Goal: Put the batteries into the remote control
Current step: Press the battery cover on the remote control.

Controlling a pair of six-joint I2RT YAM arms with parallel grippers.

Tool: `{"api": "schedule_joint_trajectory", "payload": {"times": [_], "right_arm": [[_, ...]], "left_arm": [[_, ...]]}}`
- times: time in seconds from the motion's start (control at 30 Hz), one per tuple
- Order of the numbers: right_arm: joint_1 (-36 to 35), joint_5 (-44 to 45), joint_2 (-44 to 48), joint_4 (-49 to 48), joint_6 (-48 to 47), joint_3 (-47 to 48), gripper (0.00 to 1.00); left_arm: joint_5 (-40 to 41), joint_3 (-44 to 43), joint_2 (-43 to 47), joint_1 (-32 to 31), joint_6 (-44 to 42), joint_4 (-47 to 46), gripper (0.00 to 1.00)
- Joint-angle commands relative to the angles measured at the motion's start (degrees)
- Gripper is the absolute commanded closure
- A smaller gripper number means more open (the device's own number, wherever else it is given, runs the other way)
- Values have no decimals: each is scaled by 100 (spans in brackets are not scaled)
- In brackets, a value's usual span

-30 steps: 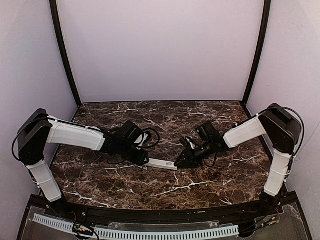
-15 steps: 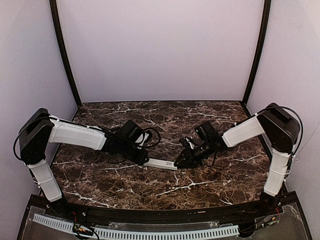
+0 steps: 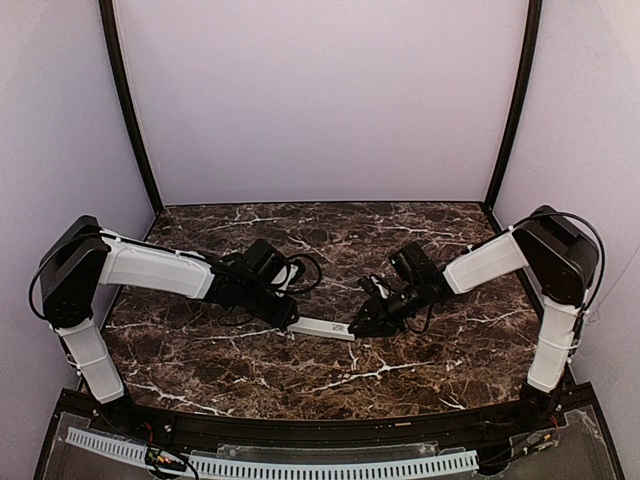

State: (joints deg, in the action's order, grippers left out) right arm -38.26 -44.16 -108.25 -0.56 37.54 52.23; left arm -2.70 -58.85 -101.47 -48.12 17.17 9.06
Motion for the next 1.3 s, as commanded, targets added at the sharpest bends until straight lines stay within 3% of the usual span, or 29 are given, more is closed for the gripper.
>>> {"api": "schedule_joint_trajectory", "payload": {"times": [0.0,0.87,1.27], "right_arm": [[-21,-14,-119,-41,-89,98,69],[-11,56,-206,2,-132,121,74],[11,13,-206,3,-167,169,75]], "left_arm": [[-6,-65,-68,-22,11,266,73],[411,-67,41,-39,31,514,68],[5,-70,-130,-86,196,493,77]]}}
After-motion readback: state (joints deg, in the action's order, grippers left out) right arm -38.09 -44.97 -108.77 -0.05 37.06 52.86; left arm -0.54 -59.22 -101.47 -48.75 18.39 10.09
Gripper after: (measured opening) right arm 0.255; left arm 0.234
